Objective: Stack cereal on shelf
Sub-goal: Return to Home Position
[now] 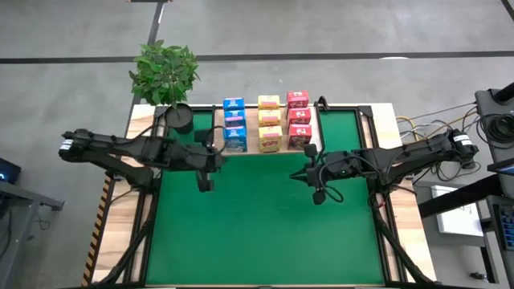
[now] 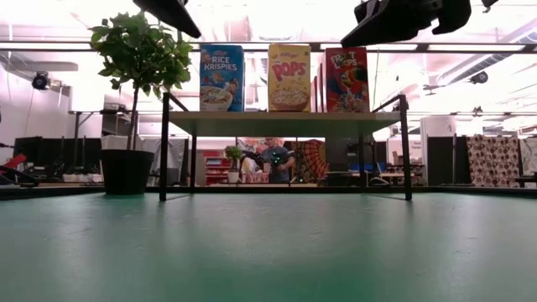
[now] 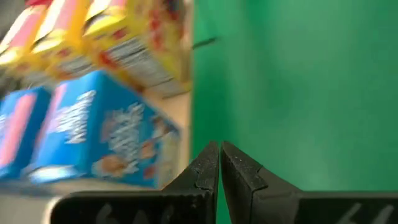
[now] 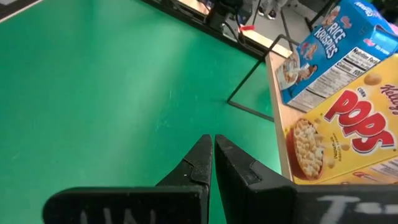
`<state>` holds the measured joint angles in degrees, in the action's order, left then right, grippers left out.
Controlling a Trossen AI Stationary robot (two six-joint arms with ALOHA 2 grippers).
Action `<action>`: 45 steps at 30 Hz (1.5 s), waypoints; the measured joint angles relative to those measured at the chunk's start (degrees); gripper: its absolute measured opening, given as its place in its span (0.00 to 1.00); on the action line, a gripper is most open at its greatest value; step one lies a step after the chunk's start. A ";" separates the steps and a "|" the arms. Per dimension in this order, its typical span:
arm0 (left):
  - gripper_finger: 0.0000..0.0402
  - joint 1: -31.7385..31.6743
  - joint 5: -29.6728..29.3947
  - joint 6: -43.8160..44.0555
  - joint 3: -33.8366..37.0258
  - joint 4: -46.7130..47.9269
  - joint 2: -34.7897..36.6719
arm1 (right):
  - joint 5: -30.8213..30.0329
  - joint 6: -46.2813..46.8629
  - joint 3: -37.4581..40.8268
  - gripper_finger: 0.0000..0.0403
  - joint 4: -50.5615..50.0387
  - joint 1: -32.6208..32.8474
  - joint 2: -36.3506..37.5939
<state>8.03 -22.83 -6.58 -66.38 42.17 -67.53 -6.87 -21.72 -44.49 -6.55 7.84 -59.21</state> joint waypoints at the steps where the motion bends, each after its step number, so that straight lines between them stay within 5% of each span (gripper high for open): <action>1: 0.00 0.24 1.23 -0.98 2.09 -2.54 1.53 | 0.02 -0.29 0.14 0.02 0.00 0.00 0.10; 15: 0.00 0.12 1.99 -2.14 23.15 -23.06 19.99 | 0.92 -1.68 7.14 0.02 6.75 -1.38 7.76; 45: 0.00 0.14 -0.23 -2.26 50.47 -40.93 45.61 | 1.38 -0.43 29.76 0.02 8.54 -1.88 51.13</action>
<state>8.16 -23.06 -8.84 -15.91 1.24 -21.92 -5.49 -22.15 -14.73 1.99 5.96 -8.07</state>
